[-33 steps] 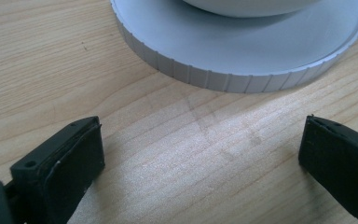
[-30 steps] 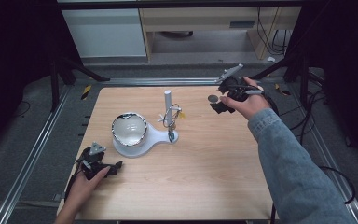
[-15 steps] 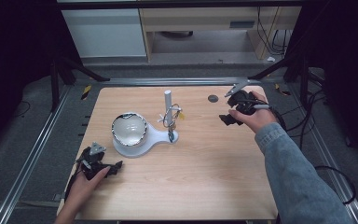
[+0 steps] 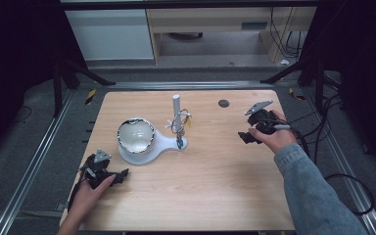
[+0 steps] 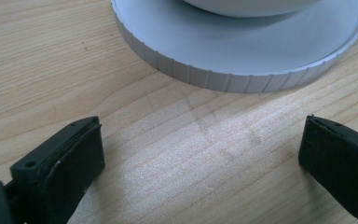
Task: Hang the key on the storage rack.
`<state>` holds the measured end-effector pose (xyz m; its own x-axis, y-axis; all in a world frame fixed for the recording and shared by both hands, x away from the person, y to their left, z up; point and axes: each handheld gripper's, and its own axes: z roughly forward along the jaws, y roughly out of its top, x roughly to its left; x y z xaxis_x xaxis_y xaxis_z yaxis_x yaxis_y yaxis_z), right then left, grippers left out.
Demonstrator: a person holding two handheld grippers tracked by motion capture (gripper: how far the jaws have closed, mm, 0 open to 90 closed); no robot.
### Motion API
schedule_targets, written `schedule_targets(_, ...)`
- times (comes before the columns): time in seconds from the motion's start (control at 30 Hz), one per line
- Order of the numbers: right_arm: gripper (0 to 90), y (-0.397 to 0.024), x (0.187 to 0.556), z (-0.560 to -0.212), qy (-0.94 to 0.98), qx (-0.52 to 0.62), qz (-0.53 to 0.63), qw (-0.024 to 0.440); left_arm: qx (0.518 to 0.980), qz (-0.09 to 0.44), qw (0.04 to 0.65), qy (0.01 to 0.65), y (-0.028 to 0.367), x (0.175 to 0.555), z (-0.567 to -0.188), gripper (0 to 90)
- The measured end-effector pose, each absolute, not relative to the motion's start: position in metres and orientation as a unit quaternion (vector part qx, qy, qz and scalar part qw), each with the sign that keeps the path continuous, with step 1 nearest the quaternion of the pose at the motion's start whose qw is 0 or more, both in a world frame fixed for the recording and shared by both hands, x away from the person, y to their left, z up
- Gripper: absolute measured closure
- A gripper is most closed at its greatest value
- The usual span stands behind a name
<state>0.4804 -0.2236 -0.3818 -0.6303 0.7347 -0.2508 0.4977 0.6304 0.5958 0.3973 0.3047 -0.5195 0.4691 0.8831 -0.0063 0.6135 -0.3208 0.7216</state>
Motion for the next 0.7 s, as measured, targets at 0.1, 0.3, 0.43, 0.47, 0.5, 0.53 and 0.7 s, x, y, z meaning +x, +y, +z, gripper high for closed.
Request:
schedule_targets(0.1,15.3,-0.229,0.478,-0.39,0.869,0.362,0.242,0.235,0.788,0.2,0.338,0.475,0.305,0.397,-0.52,0.0)
schedule_targets(0.3,15.3,-0.237,0.474,-0.405,0.865,0.374,0.247,0.225,0.788,0.2,0.338,0.475,0.305,0.397,-0.52,0.0)
schedule_targets(0.43,15.3,-0.24,0.471,-0.416,0.865,0.378,0.25,0.217,0.788,0.2,0.338,0.475,0.305,0.397,-0.52,0.0)
schedule_targets(0.47,15.3,-0.241,0.47,-0.421,0.864,0.379,0.251,0.216,0.788,0.2,0.338,0.475,0.305,0.397,-0.52,0.0)
schedule_targets(0.5,15.3,-0.242,0.468,-0.423,0.863,0.382,0.251,0.214,0.788,0.2,0.338,0.475,0.305,0.397,-0.52,0.0)
schedule_targets(0.53,15.3,-0.242,0.468,-0.425,0.863,0.383,0.253,0.21,0.788,0.2,0.338,0.475,0.305,0.397,-0.52,0.0)
schedule_targets(0.7,15.2,-0.247,0.461,-0.442,0.859,0.394,0.259,0.199,0.788,0.2,0.338,0.475,0.305,0.397,-0.52,0.0)
